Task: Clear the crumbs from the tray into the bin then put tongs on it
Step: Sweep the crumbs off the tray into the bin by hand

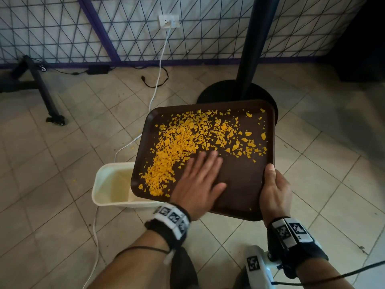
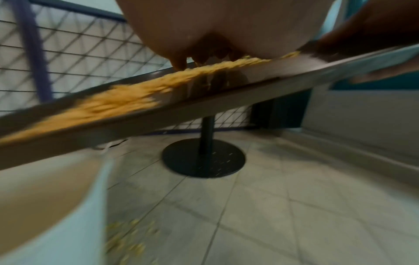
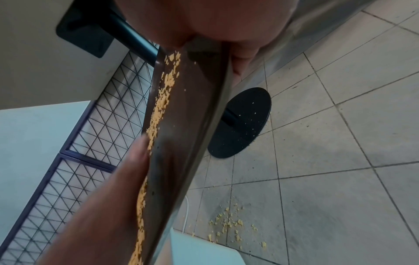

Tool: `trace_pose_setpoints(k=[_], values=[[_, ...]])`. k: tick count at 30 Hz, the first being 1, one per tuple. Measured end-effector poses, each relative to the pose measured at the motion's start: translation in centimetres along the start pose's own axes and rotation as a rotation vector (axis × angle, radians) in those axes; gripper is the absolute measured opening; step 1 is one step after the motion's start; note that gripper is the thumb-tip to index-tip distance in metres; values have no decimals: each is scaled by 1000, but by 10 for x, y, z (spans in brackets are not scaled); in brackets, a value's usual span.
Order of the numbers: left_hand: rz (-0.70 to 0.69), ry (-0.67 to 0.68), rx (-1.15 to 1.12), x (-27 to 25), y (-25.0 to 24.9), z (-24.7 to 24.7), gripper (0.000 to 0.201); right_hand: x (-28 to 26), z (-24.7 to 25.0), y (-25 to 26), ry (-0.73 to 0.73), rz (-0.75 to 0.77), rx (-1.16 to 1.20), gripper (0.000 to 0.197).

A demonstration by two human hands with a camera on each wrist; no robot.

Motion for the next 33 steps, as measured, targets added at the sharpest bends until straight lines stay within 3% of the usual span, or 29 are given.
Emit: trace_pose_setpoints(k=[3,6,13,16,19,22,25,27,31,33], values=[[-190,-44,1,28,-64,2,60,-3,-5,1,13,28,-1,43],[-196,-38,54,46,-78,2,60,-3,-9,-4,36,22,13,43],[168,41,49,8,51,-11,69,-2,-7,-4,47,-5,16,42],[253,43,28,-6,73,-6,70,-3,-5,0,50,3,-2,43],[85,-54,-27,13,26,12,66,-3,-6,2,48,2,-2,44],[-133,-60,-25,33,-46,10,62,-3,-7,0,30,6,-5,43],[-166,-7,50,34,-71,-5,62,-2,-8,-5,37,-16,15,43],[-98,20,61,23,-48,-12,64,-2,-6,-2,30,-7,16,42],[212,121,65,-16,43,-22,68,-3,-3,2,50,-1,4,43],[264,112,52,-23,61,-15,68,-4,-4,3,56,2,-14,45]])
Point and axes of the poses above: each hand's wrist, its own x-axis towards the middle knuckle, its own z-axis out of the back of the hand, y = z × x, the point moved 8 cm from there along x, towards the middle knuckle, and after that the axes turned 5 degrees about -x, right-handed, at the moved point
